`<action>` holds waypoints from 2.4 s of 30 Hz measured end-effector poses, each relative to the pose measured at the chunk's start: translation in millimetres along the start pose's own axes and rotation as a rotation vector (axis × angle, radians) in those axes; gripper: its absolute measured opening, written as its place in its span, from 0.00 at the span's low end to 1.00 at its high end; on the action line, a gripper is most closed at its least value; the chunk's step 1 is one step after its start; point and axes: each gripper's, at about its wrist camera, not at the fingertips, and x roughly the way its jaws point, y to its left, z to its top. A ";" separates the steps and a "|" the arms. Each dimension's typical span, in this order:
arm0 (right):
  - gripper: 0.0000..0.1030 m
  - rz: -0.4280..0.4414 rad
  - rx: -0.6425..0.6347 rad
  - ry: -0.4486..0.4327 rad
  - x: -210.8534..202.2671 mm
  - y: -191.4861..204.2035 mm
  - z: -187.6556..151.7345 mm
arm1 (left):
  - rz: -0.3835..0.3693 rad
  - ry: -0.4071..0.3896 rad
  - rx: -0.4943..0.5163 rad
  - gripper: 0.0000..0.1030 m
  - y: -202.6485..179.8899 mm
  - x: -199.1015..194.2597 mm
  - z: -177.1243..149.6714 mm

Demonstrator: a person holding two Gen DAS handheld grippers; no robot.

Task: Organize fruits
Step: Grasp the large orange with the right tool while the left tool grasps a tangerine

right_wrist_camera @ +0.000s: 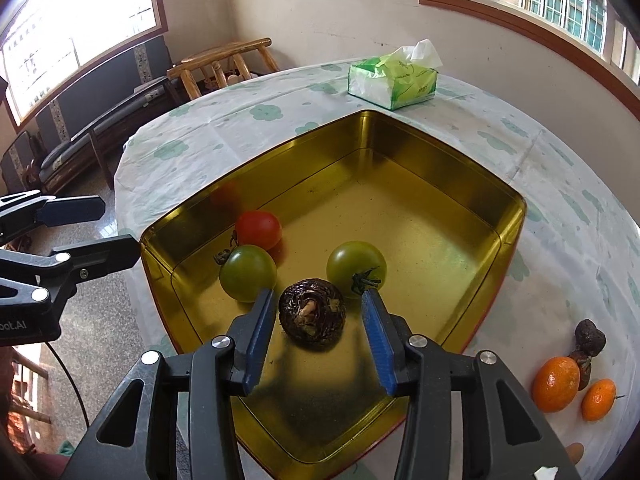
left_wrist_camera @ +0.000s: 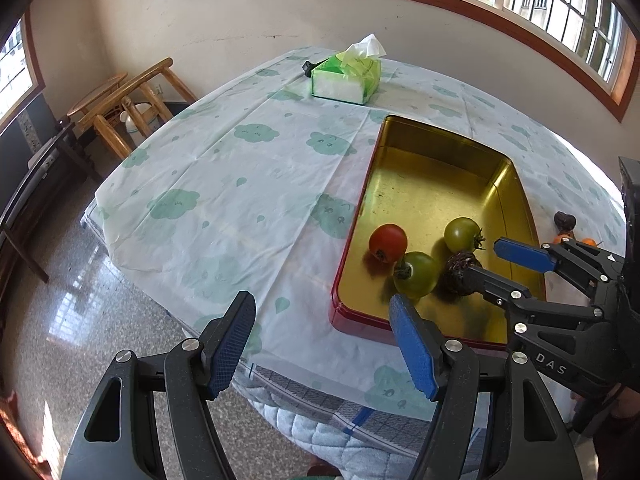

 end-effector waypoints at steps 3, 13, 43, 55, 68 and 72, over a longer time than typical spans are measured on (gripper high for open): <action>0.41 -0.021 0.036 -0.040 -28.3 -13.3 -10.6 | -0.025 -0.009 0.029 0.68 -12.8 -2.4 1.6; 0.41 -0.260 0.264 -0.040 -108.0 -112.4 -94.4 | -0.131 0.000 0.167 0.68 -78.1 1.1 -0.3; 0.34 -0.417 0.454 -0.026 -115.8 -206.3 -148.2 | -0.308 0.042 0.371 0.68 -231.0 28.9 11.1; 0.34 -0.478 0.551 -0.029 -92.8 -269.4 -152.6 | -0.307 0.070 0.366 0.65 -270.9 70.5 25.3; 0.35 -0.486 0.528 -0.015 -87.3 -265.6 -151.0 | -0.301 0.100 0.348 0.48 -291.4 102.8 28.7; 0.35 -0.485 0.528 -0.016 -87.3 -266.2 -151.0 | -0.296 0.093 0.359 0.42 -293.0 100.1 27.3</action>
